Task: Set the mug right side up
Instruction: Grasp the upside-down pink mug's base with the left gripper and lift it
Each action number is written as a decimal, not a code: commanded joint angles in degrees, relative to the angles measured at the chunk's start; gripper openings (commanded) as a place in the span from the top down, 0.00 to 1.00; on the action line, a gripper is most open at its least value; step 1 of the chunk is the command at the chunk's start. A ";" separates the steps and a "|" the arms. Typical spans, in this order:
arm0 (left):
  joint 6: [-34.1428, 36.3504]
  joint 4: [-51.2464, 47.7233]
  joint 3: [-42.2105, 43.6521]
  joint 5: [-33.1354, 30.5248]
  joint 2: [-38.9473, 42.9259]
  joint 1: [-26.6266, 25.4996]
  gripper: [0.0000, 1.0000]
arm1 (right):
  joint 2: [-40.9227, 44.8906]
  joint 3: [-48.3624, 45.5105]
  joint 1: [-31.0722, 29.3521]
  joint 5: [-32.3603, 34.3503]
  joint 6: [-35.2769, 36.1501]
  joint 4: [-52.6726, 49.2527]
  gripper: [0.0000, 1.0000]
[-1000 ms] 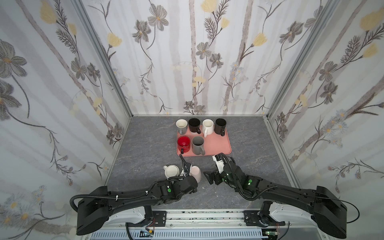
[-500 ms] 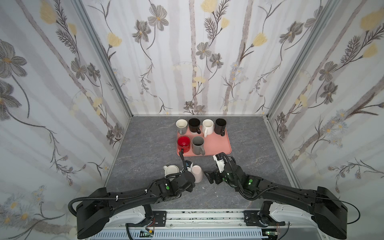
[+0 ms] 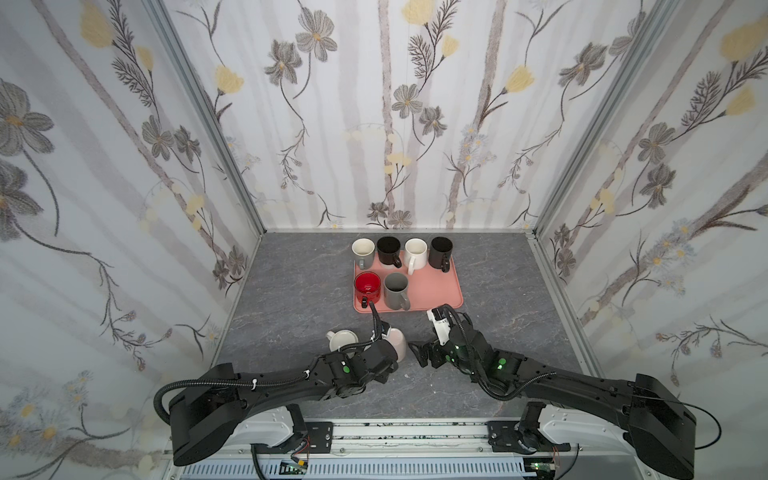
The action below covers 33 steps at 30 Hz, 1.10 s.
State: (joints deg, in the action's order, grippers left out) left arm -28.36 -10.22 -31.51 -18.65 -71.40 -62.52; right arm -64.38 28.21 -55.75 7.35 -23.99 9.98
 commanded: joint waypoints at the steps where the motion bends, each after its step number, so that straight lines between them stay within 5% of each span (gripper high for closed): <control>1: 1.47 1.34 -0.71 -2.94 -1.46 -0.04 0.73 | 0.61 -0.34 0.15 -0.67 -0.78 1.44 0.04; 18: 3.45 3.96 -0.22 -5.34 -1.71 -1.52 0.89 | 1.69 -0.75 0.51 -0.85 -1.50 1.59 0.04; 22: 3.57 3.98 -0.90 -6.79 -1.72 -2.54 1.00 | 2.35 -0.78 0.55 -0.94 -2.08 1.64 0.04; 33: 2.49 8.90 -1.47 -9.73 5.93 -3.78 1.00 | 10.33 -3.40 0.55 -0.85 -4.86 5.40 0.04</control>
State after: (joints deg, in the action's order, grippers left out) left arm -24.53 -7.66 -33.08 -25.28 -67.75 -66.46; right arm -55.90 25.52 -55.20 6.35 -27.09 11.46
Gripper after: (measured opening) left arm 0.127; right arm 0.961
